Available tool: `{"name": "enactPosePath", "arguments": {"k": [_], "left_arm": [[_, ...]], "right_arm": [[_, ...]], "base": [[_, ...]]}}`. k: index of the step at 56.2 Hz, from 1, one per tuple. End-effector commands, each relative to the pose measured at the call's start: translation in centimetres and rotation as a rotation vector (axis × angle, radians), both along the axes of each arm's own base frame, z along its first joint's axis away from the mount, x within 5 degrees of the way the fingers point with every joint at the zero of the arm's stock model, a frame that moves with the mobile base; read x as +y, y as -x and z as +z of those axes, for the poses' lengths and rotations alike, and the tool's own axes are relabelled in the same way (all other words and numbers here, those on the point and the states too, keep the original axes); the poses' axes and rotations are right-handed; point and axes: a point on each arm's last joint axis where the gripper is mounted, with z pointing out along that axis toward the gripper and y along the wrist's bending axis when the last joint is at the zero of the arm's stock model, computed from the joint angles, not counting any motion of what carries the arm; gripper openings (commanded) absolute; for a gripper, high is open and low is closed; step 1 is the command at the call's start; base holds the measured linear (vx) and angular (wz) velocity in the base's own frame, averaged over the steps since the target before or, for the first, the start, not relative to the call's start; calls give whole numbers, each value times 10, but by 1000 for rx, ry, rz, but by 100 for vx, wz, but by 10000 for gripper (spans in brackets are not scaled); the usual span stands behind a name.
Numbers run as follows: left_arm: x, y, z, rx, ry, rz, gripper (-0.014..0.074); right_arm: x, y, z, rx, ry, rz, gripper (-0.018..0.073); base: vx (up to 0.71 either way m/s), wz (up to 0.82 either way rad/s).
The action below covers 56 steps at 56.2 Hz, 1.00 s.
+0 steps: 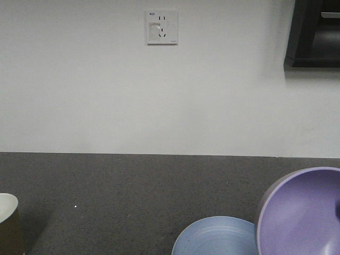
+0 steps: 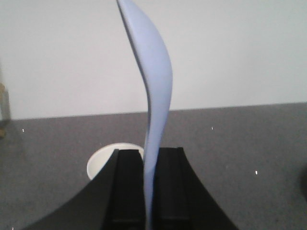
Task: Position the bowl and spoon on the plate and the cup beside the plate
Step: 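Lower the lavender bowl onto the pale blue plate and open the right gripper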
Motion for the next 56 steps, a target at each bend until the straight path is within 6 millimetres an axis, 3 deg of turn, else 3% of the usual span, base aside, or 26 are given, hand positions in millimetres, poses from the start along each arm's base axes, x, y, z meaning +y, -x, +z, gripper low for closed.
{"name": "enactPosePath", "arguments": {"k": [1,20,27,38,48,56], "left_arm": [[0,1,22,-184,15,-6,-6],[0,1,24,-204,19,-7,-6],[0,1,23,-196,22,-6,-6],[0,1,20,-159,17,-6,-6],[0,0,16,-114,12,-6,-6],[0,0,14,-96,10,-6,-6]], "right_arm": [[-4,-1,16,-84,-71,-49,-9],[-4,-1,18,-88,-125,-52,-9],[-3,-14,17,-46,-136,-56,-9],[8,-76,4,287,-148,19,-9],[12,-139,-30,633,-107,19,-8],[23,-170,-56,748,-48,13,-8]], "base": [[0,0],[0,0],[0,0],[0,0],[0,0],[0,0]]}}
